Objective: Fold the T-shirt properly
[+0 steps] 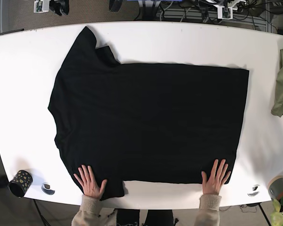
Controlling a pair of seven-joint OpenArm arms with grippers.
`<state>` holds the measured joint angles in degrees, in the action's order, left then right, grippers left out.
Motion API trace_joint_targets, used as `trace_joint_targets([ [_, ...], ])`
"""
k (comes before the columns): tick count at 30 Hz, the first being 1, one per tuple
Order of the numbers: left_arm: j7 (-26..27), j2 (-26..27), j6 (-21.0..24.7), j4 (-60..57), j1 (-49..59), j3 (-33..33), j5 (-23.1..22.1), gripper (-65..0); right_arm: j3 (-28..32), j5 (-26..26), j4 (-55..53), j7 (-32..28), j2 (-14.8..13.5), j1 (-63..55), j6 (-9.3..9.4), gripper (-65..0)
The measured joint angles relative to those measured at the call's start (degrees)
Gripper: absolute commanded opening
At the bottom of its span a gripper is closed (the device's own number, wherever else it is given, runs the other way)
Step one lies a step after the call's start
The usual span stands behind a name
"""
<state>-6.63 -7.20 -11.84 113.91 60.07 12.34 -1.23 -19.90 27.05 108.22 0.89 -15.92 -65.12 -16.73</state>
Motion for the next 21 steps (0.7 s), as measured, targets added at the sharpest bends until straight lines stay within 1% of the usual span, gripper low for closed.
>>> trace_joint_targets([
  [1,0.0,-0.1,0.0,0.0,-0.6,-0.1,0.0,-38.3,0.0,0.6,0.1,-0.2,-0.1,0.5,0.02,-48.4],
  [4,0.0,-0.1,-0.1,0.0,-2.6,-0.1,-0.1,-36.8,0.0,3.3,0.0,-0.1,-0.1,2.3,0.22,-34.1],
  [6,0.0,0.0,-0.2,0.0,-4.1,-0.1,-0.1,-31.5,0.1,5.7,0.1,0.4,-0.1,3.3,0.15,-26.6],
  [7,-0.1,0.0,-0.2,0.0,-5.0,-0.1,-0.1,-28.6,0.1,7.1,0.1,1.3,-0.1,4.0,0.20,-24.9],
  [8,-0.1,0.0,-0.1,0.0,-5.8,-0.1,-0.1,-24.6,0.1,8.2,0.1,2.6,-0.1,4.6,0.20,-23.6],
  [9,-0.2,0.1,-0.2,0.0,-6.9,-0.1,-0.1,-21.9,0.0,9.9,0.0,4.7,0.0,5.7,0.24,-23.3],
  [11,-0.2,0.1,-1.3,0.0,-8.9,-0.1,-0.1,-18.6,-0.4,13.5,0.0,8.9,0.2,8.1,0.22,-23.3],
  [12,-0.2,0.1,-2.3,0.0,-9.5,-0.1,-0.1,-17.9,-0.7,14.8,0.0,10.8,0.2,9.0,0.20,-23.3],
  [13,-0.2,0.1,-3.9,-0.1,-10.5,-0.1,-0.1,-17.9,-1.3,17.2,0.0,13.1,0.2,10.6,-0.09,-23.3],
  [15,-0.2,0.1,-6.0,-0.1,-11.7,-0.1,-0.1,-17.9,-2.8,21.1,0.0,16.7,0.2,12.5,-1.84,-23.3],
  [16,-0.3,0.1,-7.0,-0.1,-12.8,-0.1,-0.1,-17.9,-4.0,23.2,0.0,19.5,0.2,14.2,-3.13,-23.3],
  [17,-0.7,0.1,-7.8,-0.1,-13.7,-0.1,-0.1,-17.9,-4.6,24.5,0.0,21.2,0.2,15.5,-3.58,-23.3],
  [18,-1.8,0.1,-8.6,-0.1,-14.9,-0.1,-0.1,-17.9,-5.7,26.9,-0.2,24.6,0.3,17.1,-3.89,-23.3],
  [21,-7.2,0.1,-11.2,-0.1,-19.0,0.0,0.1,-17.9,-9.4,30.3,-0.3,31.6,1.2,20.9,-4.09,-23.3],
])
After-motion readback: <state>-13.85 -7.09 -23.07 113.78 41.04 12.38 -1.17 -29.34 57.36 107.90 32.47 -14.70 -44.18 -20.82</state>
